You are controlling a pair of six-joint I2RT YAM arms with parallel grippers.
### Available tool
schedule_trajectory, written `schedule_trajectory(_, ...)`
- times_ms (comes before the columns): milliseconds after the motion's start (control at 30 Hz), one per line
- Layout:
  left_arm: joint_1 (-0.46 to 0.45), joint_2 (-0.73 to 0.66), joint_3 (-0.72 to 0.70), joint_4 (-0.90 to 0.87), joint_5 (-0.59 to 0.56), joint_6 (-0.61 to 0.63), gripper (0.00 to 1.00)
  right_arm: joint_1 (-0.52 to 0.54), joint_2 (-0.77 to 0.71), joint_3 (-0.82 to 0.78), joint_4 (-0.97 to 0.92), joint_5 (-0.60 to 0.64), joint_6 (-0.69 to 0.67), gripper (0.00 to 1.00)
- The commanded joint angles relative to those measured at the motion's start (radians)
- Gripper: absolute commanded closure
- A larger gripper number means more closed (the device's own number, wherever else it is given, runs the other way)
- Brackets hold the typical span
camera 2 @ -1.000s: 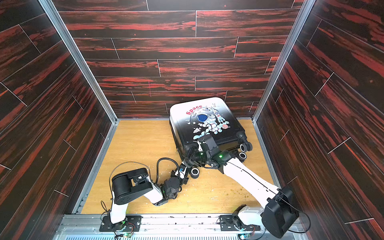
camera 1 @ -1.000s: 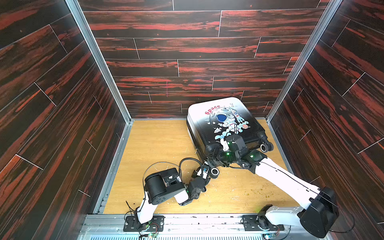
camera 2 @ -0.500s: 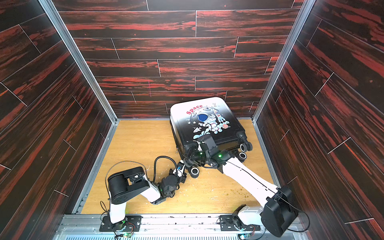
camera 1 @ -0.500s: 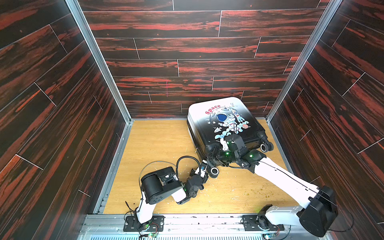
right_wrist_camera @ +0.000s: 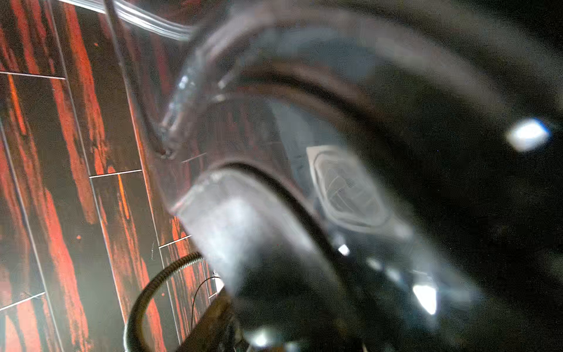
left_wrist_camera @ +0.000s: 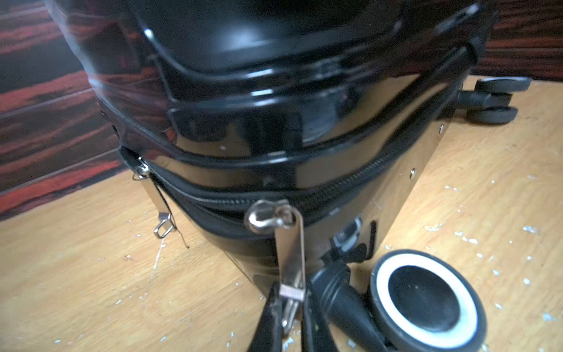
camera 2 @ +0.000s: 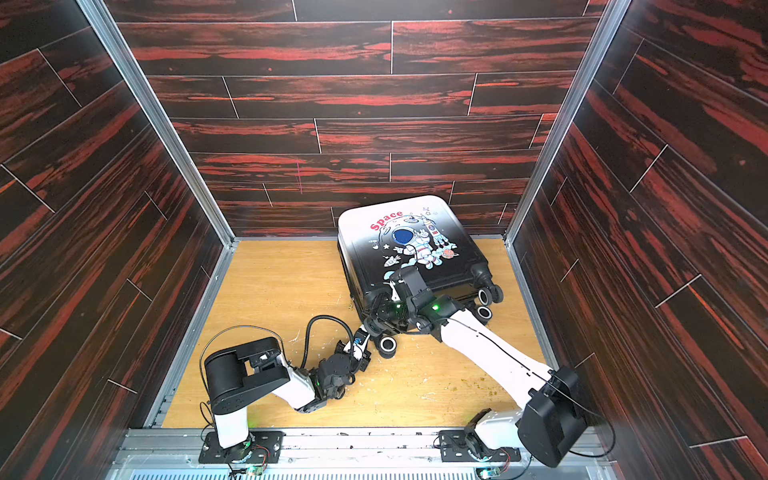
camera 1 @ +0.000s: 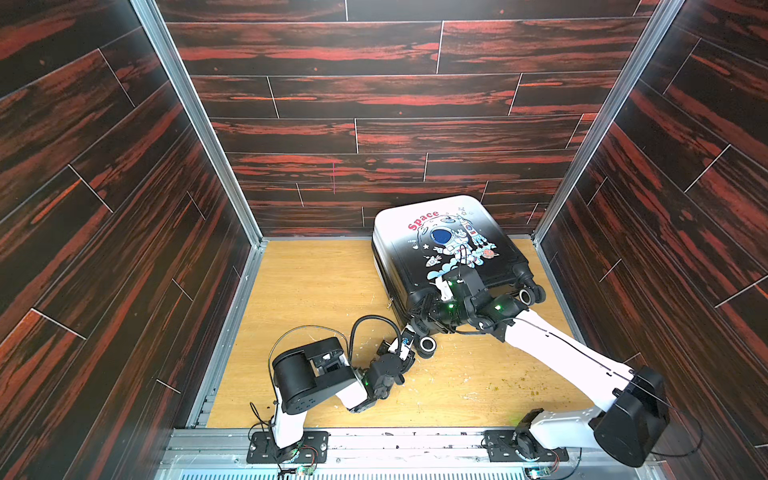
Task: Open the suitcase zippers
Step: Unzip the zipper on the suitcase.
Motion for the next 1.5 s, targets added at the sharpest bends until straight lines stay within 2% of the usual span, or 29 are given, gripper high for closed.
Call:
schedule_trajectory(0,-0.047,-0.034,0.015,0.102,0.014,0.092,1.0,0.037,0.031,0.087,0.118,-0.141,-0.066,0.83)
schedule_trajectory(400,-0.107,-0.014,0.075,0.101,0.019,0.29,1.0,0.041,0.081,0.158,0.082,-0.18,-0.085,0.83)
schedule_trajectory(667,-0.134,0.049,0.121,0.101,0.034,0.344,1.0,0.046,0.104,0.179,0.064,-0.177,-0.103,0.83)
schedule_trajectory(800,-0.137,0.1,0.195,0.101,-0.013,0.351,1.0,0.059,0.126,0.208,0.045,-0.177,-0.118,0.83)
schedule_trajectory(1033,-0.137,0.146,0.34,0.027,0.041,0.371,1.0,0.08,0.159,0.251,-0.004,-0.164,-0.156,0.83)
schedule_trajectory(1167,-0.144,0.086,0.323,-0.043,0.08,0.313,0.98,0.079,0.161,0.287,-0.088,-0.085,-0.211,0.75)
schedule_trajectory(1267,-0.155,-0.001,0.253,-0.107,0.082,0.268,0.74,0.078,0.155,0.322,-0.158,-0.022,-0.253,0.59)
schedule_trajectory(1367,-0.167,-0.134,0.162,-0.216,0.119,0.16,0.42,0.078,0.142,0.339,-0.23,0.049,-0.295,0.41)
schedule_trajectory(1433,-0.176,-0.242,0.106,-0.323,0.191,0.108,0.11,0.078,0.124,0.331,-0.265,0.099,-0.314,0.33)
schedule_trajectory(1467,-0.181,-0.286,0.088,-0.365,0.218,0.077,0.01,0.077,0.113,0.324,-0.276,0.12,-0.321,0.32)
